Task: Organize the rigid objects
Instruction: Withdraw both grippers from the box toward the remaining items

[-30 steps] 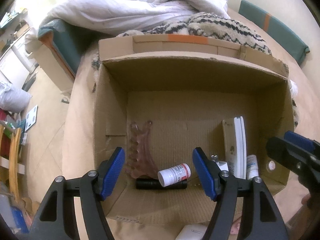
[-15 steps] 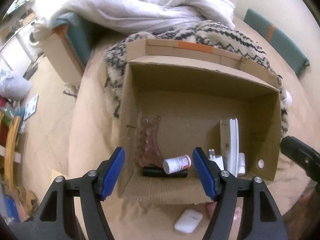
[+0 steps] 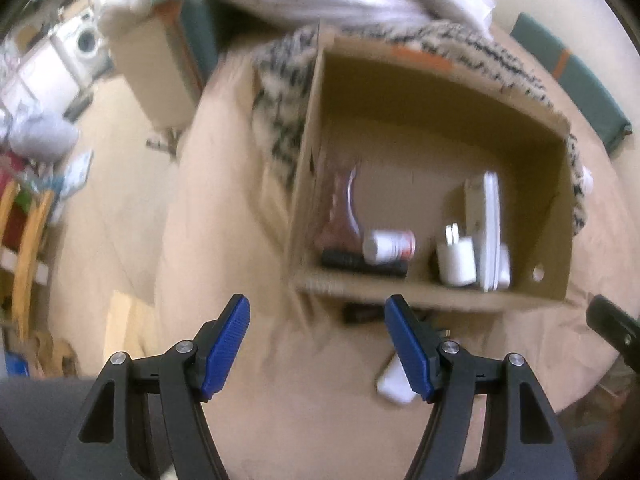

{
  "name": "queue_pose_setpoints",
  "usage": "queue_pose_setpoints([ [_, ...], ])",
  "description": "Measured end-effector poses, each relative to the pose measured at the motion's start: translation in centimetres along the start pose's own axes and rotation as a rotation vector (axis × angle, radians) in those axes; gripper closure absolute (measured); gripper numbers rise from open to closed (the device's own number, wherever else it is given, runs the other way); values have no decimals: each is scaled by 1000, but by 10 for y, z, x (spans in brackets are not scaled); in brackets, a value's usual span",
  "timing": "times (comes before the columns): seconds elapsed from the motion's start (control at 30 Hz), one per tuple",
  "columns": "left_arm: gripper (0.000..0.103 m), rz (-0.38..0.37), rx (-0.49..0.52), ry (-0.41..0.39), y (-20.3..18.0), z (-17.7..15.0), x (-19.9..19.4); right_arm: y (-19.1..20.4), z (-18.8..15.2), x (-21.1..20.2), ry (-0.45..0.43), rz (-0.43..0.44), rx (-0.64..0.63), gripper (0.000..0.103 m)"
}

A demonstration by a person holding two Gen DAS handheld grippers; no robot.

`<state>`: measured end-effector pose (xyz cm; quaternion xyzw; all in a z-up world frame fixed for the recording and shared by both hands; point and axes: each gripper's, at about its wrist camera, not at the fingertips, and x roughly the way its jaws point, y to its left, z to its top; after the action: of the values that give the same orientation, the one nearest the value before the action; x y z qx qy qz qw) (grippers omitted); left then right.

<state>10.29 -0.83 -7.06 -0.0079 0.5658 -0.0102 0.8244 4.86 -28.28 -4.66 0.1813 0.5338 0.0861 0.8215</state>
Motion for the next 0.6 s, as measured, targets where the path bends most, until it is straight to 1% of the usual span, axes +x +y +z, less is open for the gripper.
queue_pose_setpoints([
  [0.07, 36, -18, 4, 47, -7, -11, 11, -4, -8, 2, 17, 14, 20, 5],
  [0.1, 36, -30, 39, 72, -15, -16, 18, -5, -10, 2, 22, 23, 28, 5],
  [0.17, 36, -30, 167, 139, -39, -26, 35, -9, -15, 4, 32, 17, 44, 5],
  [0.23, 36, -33, 280, 190, -58, -37, 51, -11, -16, 8, 41, 4, 41, 5],
  [0.3, 36, -32, 338, 219, -69, -46, 62, -15, -17, 14, 56, -29, 36, 5],
  [0.43, 36, -44, 406, 251, -87, -56, 78, -25, -18, 28, 97, -66, 58, 5],
  [0.6, 36, -55, 440, 283, -97, -64, 91, -23, -16, 38, 112, -81, 53, 6],
])
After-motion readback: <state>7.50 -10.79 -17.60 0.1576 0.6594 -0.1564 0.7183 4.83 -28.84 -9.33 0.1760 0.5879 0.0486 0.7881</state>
